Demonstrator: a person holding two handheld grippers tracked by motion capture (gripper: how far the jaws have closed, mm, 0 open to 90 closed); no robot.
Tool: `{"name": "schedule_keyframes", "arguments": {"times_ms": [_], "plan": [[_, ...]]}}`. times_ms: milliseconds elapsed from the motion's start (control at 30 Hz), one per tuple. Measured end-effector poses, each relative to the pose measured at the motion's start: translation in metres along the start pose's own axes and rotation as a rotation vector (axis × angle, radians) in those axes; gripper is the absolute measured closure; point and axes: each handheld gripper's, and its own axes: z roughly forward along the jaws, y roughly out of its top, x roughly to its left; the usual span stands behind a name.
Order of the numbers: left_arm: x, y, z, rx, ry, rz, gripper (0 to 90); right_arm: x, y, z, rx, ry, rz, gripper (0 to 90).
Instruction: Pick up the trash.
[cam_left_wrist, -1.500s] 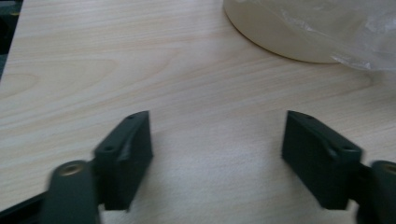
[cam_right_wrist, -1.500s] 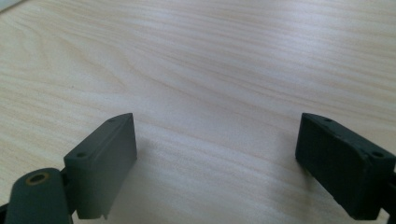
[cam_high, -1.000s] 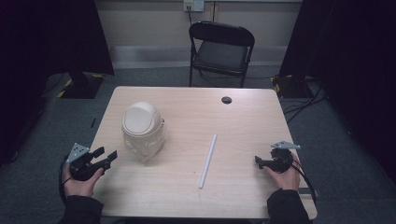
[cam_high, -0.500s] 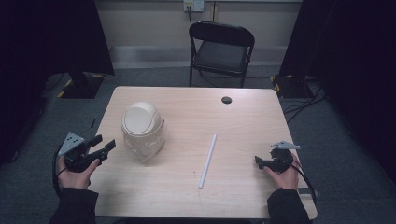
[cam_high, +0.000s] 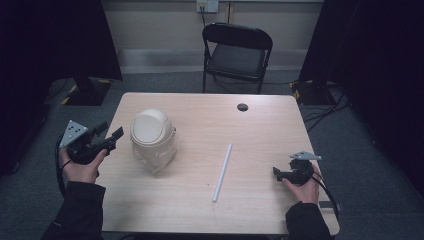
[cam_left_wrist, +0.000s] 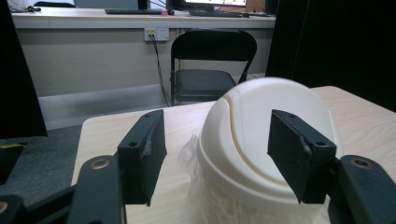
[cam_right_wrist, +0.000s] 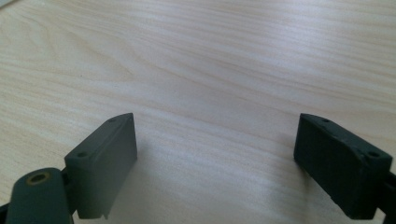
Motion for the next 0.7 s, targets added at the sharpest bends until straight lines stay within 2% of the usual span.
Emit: {"name": "schedule_keyframes", "arguments": {"times_ms": [300, 367, 467, 700], "plan": [[-0.004, -0.001, 0.025, 0.045, -0.007, 0.011, 34.5, 0.0, 0.0, 0.0, 0.0, 0.0, 0.0, 12.5], [-0.006, -0.005, 0.035, 0.064, -0.011, 0.007, 34.3, 0.0, 0.0, 0.0, 0.0, 0.0, -0.001, 12.5], [-0.008, -0.009, 0.041, 0.09, -0.012, 0.019, 34.0, 0.0, 0.0, 0.0, 0.0, 0.0, 0.0, 12.5], [-0.013, -0.02, 0.053, 0.137, -0.014, 0.019, 33.4, 0.0, 0.0, 0.0, 0.0, 0.0, -0.001, 12.5]]}}
